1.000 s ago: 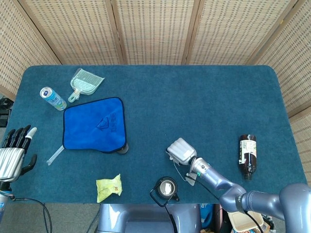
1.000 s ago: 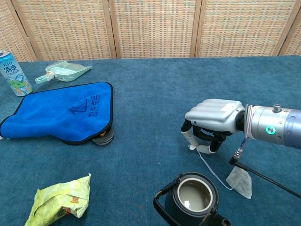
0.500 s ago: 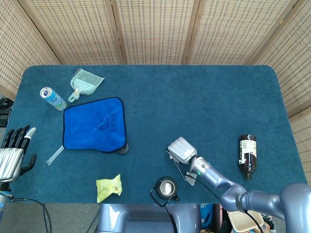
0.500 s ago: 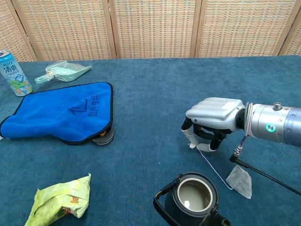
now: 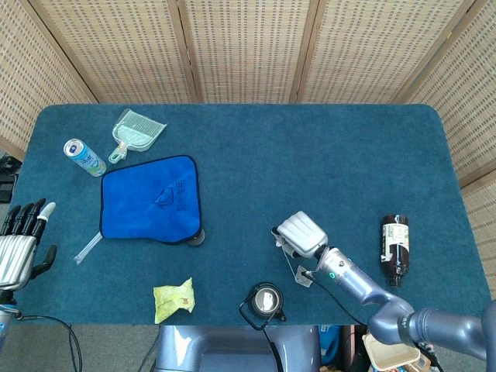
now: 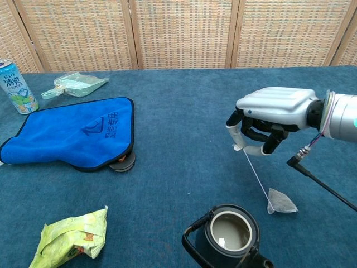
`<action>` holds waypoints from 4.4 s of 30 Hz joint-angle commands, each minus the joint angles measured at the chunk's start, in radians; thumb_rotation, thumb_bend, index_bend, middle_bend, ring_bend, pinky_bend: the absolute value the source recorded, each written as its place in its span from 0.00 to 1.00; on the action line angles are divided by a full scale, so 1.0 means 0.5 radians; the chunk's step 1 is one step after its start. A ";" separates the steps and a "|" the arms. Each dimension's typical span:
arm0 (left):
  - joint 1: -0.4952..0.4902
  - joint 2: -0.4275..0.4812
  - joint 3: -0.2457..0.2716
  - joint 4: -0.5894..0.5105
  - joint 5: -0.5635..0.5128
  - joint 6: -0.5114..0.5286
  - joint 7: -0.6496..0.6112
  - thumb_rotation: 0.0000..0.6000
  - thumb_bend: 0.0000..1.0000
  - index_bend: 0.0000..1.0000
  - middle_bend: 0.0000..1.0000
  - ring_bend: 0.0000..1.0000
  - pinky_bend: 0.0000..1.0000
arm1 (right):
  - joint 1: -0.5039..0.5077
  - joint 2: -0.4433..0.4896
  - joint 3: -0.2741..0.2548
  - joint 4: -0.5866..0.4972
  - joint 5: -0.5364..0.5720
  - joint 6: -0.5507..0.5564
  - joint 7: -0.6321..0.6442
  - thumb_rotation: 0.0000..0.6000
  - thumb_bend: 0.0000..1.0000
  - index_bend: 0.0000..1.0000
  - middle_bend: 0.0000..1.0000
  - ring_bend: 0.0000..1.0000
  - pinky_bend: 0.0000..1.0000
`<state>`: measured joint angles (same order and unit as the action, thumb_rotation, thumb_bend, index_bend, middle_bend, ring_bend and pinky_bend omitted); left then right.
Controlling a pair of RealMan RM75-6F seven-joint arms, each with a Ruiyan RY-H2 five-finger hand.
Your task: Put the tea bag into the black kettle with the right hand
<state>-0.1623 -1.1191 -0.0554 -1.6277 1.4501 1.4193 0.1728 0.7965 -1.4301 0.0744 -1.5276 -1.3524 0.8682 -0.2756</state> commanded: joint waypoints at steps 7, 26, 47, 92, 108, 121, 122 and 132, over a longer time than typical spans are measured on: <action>-0.001 0.007 0.001 -0.016 0.008 0.003 0.008 1.00 0.48 0.03 0.00 0.00 0.00 | -0.112 0.257 -0.021 -0.236 -0.136 0.168 0.153 1.00 0.80 0.63 0.90 0.85 0.89; 0.007 0.048 -0.018 -0.060 -0.007 0.032 0.033 1.00 0.48 0.03 0.00 0.00 0.00 | -0.195 0.524 -0.129 -0.405 -0.703 0.439 0.735 1.00 0.80 0.63 0.90 0.85 0.89; 0.036 0.050 0.008 -0.082 0.003 0.048 0.032 1.00 0.48 0.03 0.00 0.00 0.00 | -0.219 0.641 -0.229 -0.497 -1.050 0.650 0.944 1.00 0.80 0.63 0.90 0.85 0.89; 0.041 0.031 0.011 -0.036 -0.012 0.024 -0.008 1.00 0.48 0.03 0.00 0.00 0.00 | -0.199 0.673 -0.231 -0.685 -1.101 0.533 0.802 1.00 0.80 0.63 0.90 0.85 0.89; 0.046 0.027 0.017 -0.025 -0.005 0.022 -0.022 1.00 0.48 0.03 0.00 0.00 0.00 | -0.198 0.592 -0.266 -0.639 -1.078 0.449 0.750 1.00 0.80 0.63 0.89 0.85 0.89; 0.051 0.031 0.023 -0.036 0.003 0.026 -0.015 1.00 0.48 0.03 0.00 0.00 0.00 | -0.207 0.487 -0.302 -0.503 -1.067 0.424 0.738 1.00 0.80 0.63 0.88 0.85 0.89; 0.051 0.031 0.024 -0.037 0.003 0.026 -0.014 1.00 0.48 0.03 0.00 0.00 0.00 | -0.207 0.485 -0.306 -0.493 -1.070 0.424 0.740 1.00 0.80 0.63 0.88 0.85 0.89; 0.049 0.031 0.024 -0.043 0.002 0.018 -0.008 1.00 0.48 0.03 0.00 0.00 0.00 | -0.170 0.486 -0.339 -0.430 -1.052 0.361 0.820 1.00 0.80 0.43 0.87 0.85 0.89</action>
<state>-0.1377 -1.1034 -0.0435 -1.6490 1.4511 1.4285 0.1688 0.7091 -1.1893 -0.0935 -1.7433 -1.8832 1.0531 0.1280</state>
